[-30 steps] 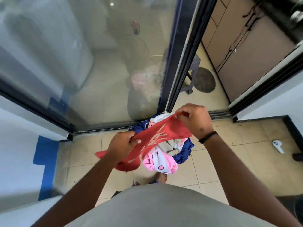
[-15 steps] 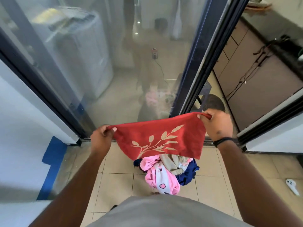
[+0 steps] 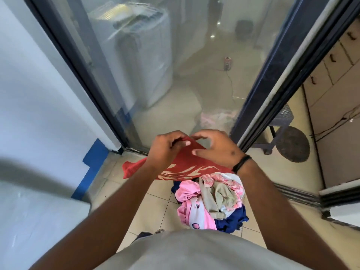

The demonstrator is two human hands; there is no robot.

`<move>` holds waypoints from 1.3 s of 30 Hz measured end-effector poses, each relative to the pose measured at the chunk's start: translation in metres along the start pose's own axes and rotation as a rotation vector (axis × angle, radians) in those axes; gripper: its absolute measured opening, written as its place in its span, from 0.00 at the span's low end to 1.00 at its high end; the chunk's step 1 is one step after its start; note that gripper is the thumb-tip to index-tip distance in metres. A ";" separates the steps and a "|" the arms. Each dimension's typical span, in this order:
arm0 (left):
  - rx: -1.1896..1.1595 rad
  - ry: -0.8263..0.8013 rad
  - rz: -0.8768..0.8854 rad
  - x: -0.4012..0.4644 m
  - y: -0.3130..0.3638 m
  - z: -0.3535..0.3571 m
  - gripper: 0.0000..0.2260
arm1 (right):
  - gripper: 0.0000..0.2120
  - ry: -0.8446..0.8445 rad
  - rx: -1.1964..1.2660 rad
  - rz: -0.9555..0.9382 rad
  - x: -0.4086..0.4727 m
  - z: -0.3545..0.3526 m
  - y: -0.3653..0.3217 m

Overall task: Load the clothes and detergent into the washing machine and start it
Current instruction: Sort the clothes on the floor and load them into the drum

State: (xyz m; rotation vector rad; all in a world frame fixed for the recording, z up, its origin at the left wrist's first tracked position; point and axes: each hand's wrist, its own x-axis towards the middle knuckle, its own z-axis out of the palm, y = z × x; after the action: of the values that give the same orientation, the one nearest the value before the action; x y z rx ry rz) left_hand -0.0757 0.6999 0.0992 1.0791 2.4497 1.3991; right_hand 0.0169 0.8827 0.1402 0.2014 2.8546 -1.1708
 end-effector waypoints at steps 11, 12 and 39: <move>0.244 0.210 -0.351 -0.073 -0.017 -0.024 0.06 | 0.08 0.130 -0.050 -0.277 0.039 0.015 -0.047; 0.294 0.202 -0.417 -0.088 -0.025 -0.026 0.04 | 0.09 0.139 -0.035 -0.287 0.041 0.012 -0.050; -0.010 1.341 -0.741 -0.293 -0.048 -0.224 0.05 | 0.06 -0.005 0.471 -0.099 0.158 0.161 -0.181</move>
State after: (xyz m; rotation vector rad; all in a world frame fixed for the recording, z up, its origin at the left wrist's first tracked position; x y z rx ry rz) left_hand 0.0196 0.3414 0.1201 -1.1509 2.8779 2.0786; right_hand -0.1656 0.6583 0.1367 0.0725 2.5605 -1.8450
